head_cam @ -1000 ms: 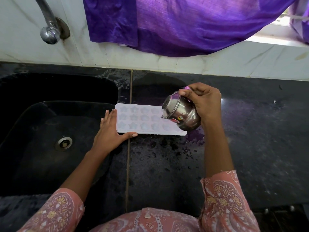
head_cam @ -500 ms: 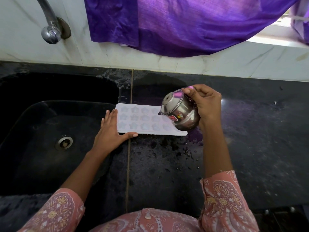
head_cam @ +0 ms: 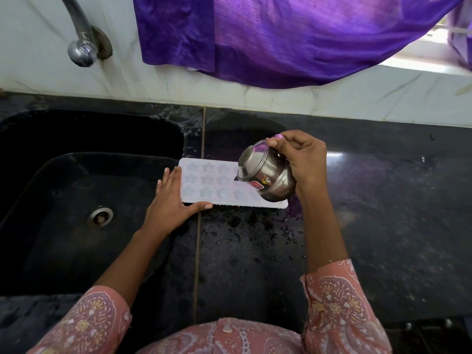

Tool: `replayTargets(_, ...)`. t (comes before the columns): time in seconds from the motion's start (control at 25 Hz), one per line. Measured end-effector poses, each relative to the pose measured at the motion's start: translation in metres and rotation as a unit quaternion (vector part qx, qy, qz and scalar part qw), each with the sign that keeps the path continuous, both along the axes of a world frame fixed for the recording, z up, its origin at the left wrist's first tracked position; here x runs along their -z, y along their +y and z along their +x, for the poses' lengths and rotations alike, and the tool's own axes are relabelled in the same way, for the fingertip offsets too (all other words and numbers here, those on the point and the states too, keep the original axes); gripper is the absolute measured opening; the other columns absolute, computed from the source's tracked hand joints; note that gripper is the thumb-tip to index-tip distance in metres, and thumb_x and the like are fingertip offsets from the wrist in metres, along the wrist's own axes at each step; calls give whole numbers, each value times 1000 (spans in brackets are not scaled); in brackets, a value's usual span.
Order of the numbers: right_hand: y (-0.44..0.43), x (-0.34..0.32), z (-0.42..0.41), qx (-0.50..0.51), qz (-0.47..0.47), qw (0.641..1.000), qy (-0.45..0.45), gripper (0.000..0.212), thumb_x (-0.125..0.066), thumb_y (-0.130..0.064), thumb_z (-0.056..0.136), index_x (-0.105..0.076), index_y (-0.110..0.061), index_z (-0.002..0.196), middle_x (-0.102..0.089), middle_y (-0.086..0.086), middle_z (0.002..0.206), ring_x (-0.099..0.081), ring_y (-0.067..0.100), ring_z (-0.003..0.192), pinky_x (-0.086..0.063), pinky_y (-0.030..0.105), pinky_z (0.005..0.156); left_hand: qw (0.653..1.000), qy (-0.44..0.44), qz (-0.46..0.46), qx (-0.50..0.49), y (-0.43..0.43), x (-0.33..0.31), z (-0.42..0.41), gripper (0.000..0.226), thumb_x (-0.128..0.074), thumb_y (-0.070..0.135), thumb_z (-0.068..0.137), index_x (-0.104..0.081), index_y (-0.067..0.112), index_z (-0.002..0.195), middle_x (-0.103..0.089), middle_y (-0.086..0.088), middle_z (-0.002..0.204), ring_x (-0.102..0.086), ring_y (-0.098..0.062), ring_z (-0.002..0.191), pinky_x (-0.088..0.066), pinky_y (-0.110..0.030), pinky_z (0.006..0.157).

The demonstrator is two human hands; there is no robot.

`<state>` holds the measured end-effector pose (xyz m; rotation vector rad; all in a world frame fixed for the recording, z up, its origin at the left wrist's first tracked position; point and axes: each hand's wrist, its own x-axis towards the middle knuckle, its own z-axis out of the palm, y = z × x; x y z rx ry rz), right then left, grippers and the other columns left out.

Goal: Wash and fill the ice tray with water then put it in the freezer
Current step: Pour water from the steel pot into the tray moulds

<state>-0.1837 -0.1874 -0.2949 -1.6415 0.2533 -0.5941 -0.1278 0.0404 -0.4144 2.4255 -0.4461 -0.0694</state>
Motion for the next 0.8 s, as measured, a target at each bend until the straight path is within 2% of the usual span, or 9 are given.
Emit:
replayTargets(0.24, -9, 3, -3, 5, -58, 998, 18, 17, -80, -15, 68, -70, -27, 63, -71, -7, 65, -67, 16, 72, -54, 30, 71, 1000, 1, -1, 3, 0, -2, -1, 121, -56, 69, 59, -5, 9, 150, -5, -3, 159, 9, -13, 145, 6, -32, 116)
replayTargets(0.36, -10, 2, -5, 6, -73, 997, 20, 16, -79, -14, 70, -69, -27, 66, -71, -9, 65, -68, 15, 74, -55, 30, 74, 1000, 1, 1, 3, 0, -2, -1, 121, -54, 70, 58, -5, 9, 150, -4, -2, 159, 9, -13, 145, 6, -32, 116)
replayTargets(0.56, -11, 2, -5, 13, -86, 996, 22, 15, -79, -15, 69, -70, -27, 66, -72, -4, 71, -70, 24, 79, -57, 39, 77, 1000, 1, -8, 3, 0, -1, -2, 121, -55, 70, 58, -5, 10, 150, -4, -2, 159, 10, -12, 145, 6, -31, 115)
replayTargets(0.8, -10, -1, -5, 6, -100, 995, 19, 15, -78, -14, 70, -69, -24, 68, -71, -13, 65, -70, 15, 76, -57, 37, 78, 1000, -2, -10, 1, 0, -1, -2, 121, -55, 70, 58, -6, 10, 150, -5, -2, 159, 9, -12, 145, 6, -31, 115)
